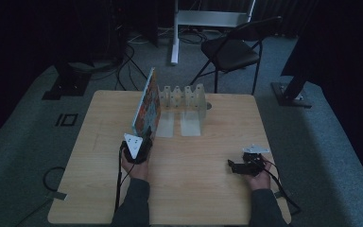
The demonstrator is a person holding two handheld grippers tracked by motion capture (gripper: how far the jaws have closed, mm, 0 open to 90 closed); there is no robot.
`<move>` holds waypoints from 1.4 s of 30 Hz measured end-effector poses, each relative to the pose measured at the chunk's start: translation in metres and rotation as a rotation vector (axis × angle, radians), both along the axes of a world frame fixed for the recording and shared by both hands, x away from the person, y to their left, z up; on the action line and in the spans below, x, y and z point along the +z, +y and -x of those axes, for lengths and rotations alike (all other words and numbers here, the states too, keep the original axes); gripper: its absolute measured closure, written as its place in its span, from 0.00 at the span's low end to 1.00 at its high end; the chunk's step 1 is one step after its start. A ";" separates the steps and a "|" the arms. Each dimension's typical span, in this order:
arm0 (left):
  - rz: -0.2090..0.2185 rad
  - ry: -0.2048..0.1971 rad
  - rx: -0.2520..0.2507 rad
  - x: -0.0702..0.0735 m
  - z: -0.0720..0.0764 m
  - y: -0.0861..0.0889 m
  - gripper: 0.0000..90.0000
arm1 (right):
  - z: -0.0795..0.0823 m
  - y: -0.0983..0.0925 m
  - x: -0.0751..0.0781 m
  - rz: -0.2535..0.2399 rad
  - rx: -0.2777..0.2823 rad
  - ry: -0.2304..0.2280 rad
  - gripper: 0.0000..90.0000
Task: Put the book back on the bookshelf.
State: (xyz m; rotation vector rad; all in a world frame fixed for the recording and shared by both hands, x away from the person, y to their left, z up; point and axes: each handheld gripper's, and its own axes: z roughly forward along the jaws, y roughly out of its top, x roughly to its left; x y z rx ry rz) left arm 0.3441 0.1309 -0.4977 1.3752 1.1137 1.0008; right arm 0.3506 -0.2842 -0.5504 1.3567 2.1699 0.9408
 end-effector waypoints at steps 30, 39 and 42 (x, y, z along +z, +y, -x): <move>0.001 0.039 -0.174 0.006 0.008 0.017 0.55 | 0.000 0.000 0.000 0.000 0.000 0.000 0.15; -0.024 0.046 -0.247 0.008 0.017 0.021 0.45 | 0.000 0.000 0.000 0.000 0.000 0.000 0.15; -0.022 0.046 -0.250 0.009 0.019 0.023 0.44 | 0.000 0.000 0.000 0.000 0.000 0.000 0.15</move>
